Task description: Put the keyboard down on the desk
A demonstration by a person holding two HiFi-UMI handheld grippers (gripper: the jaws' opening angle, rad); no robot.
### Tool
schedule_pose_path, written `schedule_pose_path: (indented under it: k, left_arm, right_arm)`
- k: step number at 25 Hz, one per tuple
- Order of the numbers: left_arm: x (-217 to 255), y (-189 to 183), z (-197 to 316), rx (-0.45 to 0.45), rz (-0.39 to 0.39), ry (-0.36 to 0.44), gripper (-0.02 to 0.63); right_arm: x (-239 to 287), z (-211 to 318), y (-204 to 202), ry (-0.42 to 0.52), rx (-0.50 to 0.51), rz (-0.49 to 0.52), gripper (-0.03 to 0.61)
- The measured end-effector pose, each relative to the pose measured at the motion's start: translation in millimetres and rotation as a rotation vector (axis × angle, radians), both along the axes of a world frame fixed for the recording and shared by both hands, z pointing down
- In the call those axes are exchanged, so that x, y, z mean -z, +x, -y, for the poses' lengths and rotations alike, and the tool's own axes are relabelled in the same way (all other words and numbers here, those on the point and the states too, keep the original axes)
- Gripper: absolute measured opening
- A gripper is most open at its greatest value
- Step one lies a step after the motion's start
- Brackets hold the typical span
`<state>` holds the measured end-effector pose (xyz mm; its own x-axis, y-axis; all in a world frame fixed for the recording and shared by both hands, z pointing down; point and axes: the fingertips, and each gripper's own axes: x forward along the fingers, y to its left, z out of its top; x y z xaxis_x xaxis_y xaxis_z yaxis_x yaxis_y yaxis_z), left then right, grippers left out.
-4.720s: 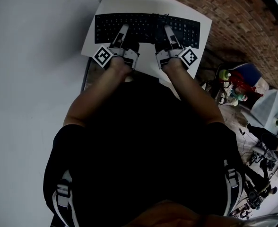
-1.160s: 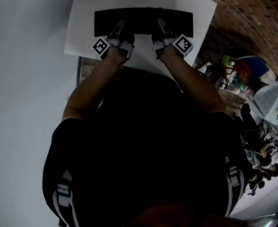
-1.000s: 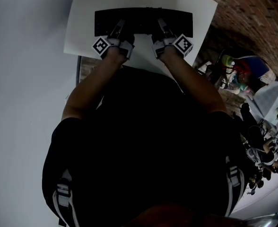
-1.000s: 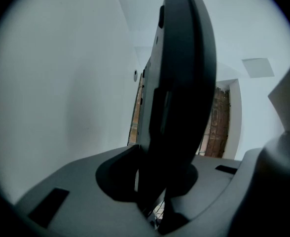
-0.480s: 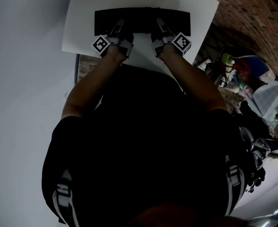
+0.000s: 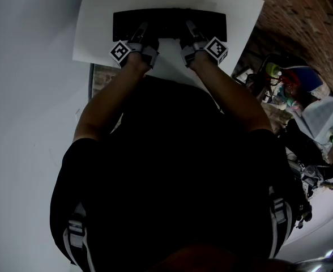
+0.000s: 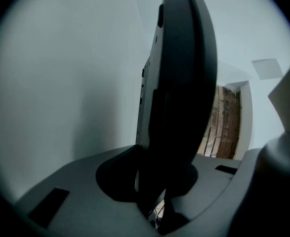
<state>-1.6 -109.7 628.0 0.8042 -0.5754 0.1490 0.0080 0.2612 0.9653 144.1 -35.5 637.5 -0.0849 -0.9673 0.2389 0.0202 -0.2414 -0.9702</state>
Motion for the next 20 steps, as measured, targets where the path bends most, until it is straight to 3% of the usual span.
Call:
schedule_pose_path:
  k: [11, 20]
  left_arm:
    - [-32.2, -7.9, -0.4, -0.025, 0.069, -0.02, 0.086]
    - [-28.1, -2.9, 0.0, -0.023, 0.04, -0.028, 0.086]
  right_arm:
    - [-20.6, -1.7, -2.4, -0.032, -0.013, 0.029, 0.115]
    - [-27.3, -1.9, -4.4, -0.05, -0.006, 0.039, 0.115]
